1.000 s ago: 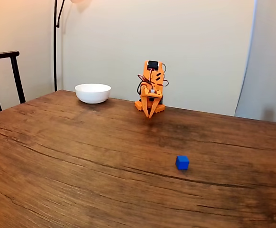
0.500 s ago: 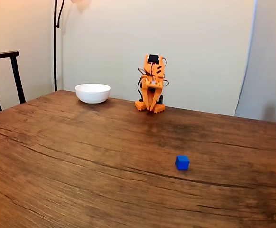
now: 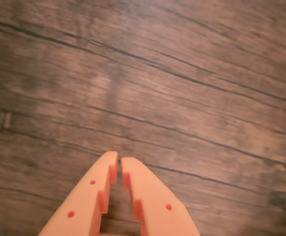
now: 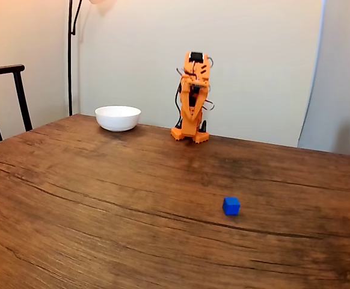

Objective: Grasp the cube and drop it in the bowl

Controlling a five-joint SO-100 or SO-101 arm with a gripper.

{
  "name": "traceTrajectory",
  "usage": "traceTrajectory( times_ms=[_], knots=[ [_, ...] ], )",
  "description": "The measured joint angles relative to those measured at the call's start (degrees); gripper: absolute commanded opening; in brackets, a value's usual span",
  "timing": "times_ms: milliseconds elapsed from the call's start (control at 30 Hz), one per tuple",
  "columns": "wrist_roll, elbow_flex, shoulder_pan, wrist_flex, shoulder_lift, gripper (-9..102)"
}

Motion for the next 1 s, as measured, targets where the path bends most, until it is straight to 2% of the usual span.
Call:
traceTrajectory(
  times_ms=[233,400,633,1000],
  knots=[
    [5.7,-17.8,2.4,-0.4,-23.3,0],
    [9.1,-26.5,2.9,-5.4,-37.0,0],
    [9.2,-29.3,-0.3,-13.2,-49.0,0],
    [9.2,-29.3,-5.4,-24.7,-58.3,0]
  ],
)
